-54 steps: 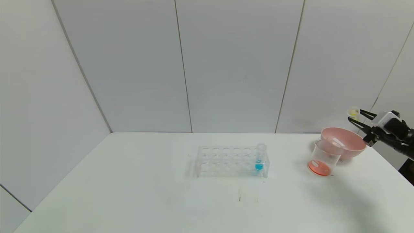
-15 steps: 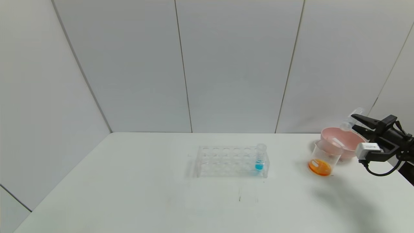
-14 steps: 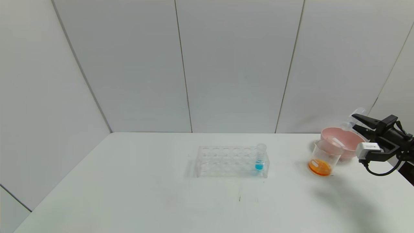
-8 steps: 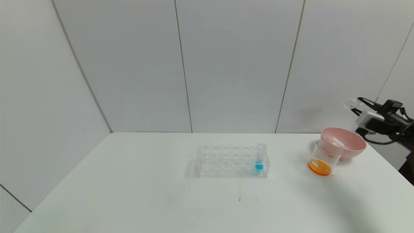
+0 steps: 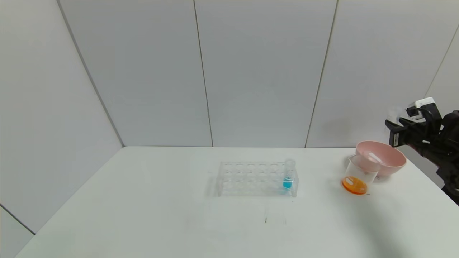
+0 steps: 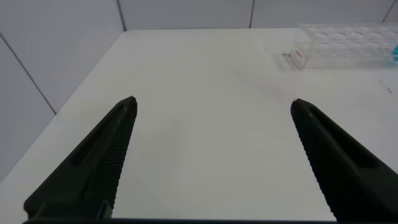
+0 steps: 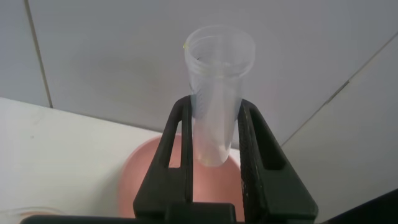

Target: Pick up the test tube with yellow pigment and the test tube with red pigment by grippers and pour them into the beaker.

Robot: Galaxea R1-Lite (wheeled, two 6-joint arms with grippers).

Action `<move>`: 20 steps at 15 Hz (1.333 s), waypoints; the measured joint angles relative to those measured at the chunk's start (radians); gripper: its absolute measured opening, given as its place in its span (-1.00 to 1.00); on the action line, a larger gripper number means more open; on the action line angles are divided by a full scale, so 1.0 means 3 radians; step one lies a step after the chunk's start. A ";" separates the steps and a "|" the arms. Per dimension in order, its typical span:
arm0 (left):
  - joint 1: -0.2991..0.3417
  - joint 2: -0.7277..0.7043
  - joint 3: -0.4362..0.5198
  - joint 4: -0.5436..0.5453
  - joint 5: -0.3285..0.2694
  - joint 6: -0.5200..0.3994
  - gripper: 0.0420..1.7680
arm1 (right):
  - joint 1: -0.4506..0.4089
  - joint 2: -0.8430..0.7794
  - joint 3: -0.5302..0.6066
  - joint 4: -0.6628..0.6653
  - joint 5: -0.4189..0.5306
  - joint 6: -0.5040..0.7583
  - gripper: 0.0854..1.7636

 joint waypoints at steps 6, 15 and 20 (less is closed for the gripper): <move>0.0000 0.0000 0.0000 0.0000 0.0000 0.0000 1.00 | 0.0002 0.0133 0.0150 0.0008 0.0002 0.0268 -0.03; 0.0000 0.0000 0.0000 0.0000 0.0000 0.0000 1.00 | 0.0088 -0.0986 0.0502 0.0145 -0.0074 0.0748 0.63; 0.0000 0.0000 0.0000 0.0000 0.0000 0.0000 1.00 | 0.0282 -0.2949 0.1357 0.0974 -0.0137 0.1062 0.77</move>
